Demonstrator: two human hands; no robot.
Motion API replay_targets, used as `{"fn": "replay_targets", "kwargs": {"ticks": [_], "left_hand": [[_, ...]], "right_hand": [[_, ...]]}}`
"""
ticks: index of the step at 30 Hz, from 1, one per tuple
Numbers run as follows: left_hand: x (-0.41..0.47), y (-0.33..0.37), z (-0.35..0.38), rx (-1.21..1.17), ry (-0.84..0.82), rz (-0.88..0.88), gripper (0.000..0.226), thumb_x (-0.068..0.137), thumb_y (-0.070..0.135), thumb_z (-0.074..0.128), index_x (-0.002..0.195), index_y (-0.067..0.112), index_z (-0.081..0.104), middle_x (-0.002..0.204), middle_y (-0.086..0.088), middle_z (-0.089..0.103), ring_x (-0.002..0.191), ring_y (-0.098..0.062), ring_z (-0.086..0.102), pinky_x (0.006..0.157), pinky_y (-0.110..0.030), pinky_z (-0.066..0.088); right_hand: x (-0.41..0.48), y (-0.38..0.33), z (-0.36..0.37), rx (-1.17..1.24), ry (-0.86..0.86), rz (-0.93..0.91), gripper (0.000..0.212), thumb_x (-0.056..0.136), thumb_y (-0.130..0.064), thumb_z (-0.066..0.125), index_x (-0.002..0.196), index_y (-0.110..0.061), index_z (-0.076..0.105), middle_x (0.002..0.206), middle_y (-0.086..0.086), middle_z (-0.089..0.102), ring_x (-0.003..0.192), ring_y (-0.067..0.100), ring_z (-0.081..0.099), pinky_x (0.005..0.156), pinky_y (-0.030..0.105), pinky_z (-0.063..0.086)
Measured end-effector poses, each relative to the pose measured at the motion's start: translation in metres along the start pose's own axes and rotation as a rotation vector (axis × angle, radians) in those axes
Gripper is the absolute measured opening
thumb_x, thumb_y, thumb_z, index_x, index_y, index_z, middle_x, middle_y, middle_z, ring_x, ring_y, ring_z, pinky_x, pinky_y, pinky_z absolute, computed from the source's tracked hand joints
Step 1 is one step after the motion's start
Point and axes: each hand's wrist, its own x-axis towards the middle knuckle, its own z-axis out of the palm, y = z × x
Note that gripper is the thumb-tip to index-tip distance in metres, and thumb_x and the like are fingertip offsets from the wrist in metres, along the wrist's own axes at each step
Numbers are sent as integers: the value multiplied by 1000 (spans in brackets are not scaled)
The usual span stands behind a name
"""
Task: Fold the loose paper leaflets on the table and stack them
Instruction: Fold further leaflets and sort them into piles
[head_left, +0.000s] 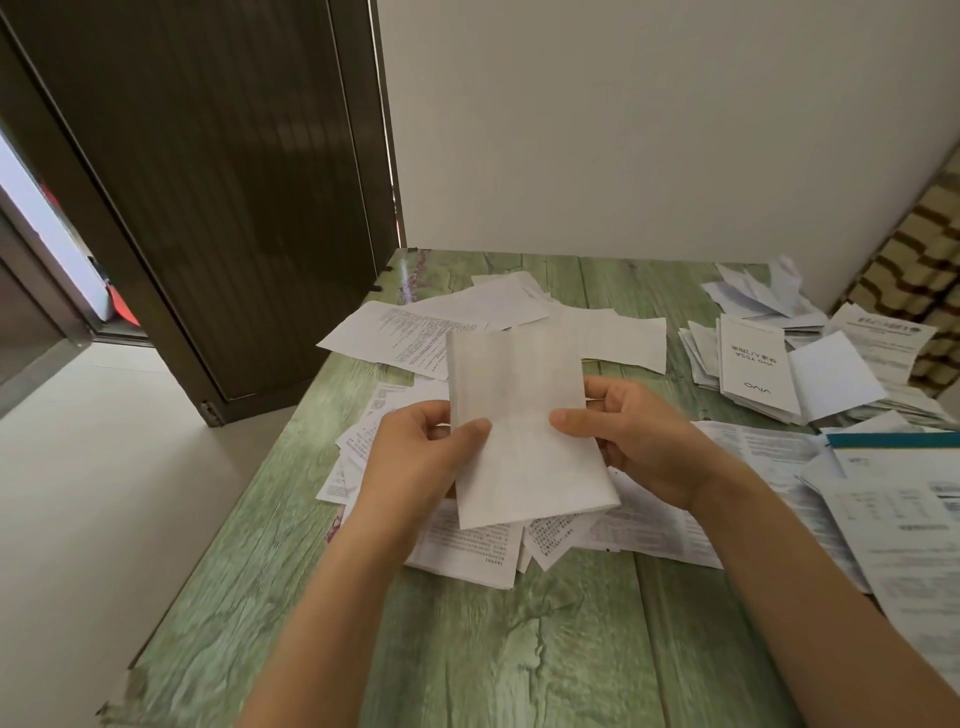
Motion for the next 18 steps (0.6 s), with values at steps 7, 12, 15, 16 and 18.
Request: {"fn": "replay_targets", "kwargs": {"ticks": [7,12,15,16,18], "left_hand": [[2,1,-12,24,-51,-21,28,90,-3,52,84,19,67,79,-1,72,67,-14,67,56,-25,57],[2,0,-10,-224,-5,-200,22,92,7,45,99,6,65,86,-14,65,71,-24,61,58,-30,53],[-1,3,-7,-388,-89,-322,35,96,36,45,104,6,61,88,-14,67,68,-25,65,52,-30,56],[-1,3,-7,-395,-119,-333,36,94,40,48,105,8,61,92,-14,68,70,-25,67,52,-32,58],[-3,2,-3,-364,-158,-319,26,90,32,57,102,10,62,97,-13,71,75,-26,70,56,-37,60]], "right_hand": [[-1,0,0,45,-62,24,26,85,12,53,101,-6,63,99,13,69,91,25,66,78,35,56],[-3,-3,6,-34,-32,-87,34,87,10,52,84,-13,76,93,1,74,83,13,67,66,25,53],[-4,-5,6,-16,-14,-138,44,82,15,52,67,-18,77,92,-2,75,86,9,68,68,25,53],[-5,-6,6,-25,-11,-158,44,81,15,53,65,-18,77,92,-2,75,87,8,68,67,23,54],[-5,-6,8,-47,0,-196,41,79,17,54,66,-15,76,92,-2,75,87,6,67,64,18,53]]}}
